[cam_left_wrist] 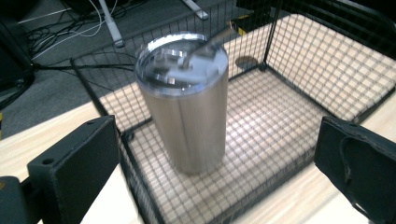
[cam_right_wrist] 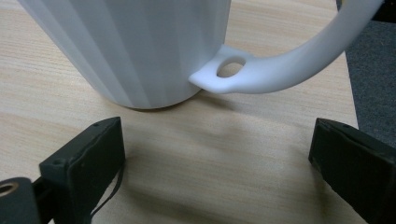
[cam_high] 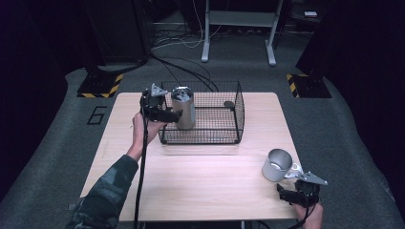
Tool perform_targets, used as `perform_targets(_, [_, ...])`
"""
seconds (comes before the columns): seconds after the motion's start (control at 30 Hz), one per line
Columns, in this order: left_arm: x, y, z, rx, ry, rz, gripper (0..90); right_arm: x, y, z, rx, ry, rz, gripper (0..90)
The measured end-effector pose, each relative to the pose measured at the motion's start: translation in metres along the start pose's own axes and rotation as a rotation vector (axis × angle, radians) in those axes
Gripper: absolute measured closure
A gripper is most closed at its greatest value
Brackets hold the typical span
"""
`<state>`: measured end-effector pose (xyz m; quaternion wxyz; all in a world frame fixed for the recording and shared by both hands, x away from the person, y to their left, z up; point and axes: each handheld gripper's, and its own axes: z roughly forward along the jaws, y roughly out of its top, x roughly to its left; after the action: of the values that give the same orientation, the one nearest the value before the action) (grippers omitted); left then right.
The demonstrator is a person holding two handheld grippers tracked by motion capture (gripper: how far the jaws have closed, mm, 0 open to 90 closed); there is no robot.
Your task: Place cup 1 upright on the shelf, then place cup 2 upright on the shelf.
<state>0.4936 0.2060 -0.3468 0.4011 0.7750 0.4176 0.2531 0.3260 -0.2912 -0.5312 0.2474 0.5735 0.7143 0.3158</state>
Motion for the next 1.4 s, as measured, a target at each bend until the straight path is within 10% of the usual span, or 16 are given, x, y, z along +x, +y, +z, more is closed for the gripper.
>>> perform_targets(0.5, [0.004, -0.08, -0.025, 0.016, 0.022, -0.011, 0.5, 0.0, 0.0, 0.0, 0.0, -0.002, 0.003, 3.1])
perform_targets(1.03, [0.013, -0.182, -0.024, 0.169, 0.011, -0.134, 0.5, 0.0, 0.0, 0.0, 0.0, -0.001, 0.003, 3.2])
perform_targets(1.4, [0.015, -0.224, -0.02, 0.263, 0.051, -0.128, 0.7, 0.001, 0.001, 0.0, 0.004, -0.003, 0.002, 3.0])
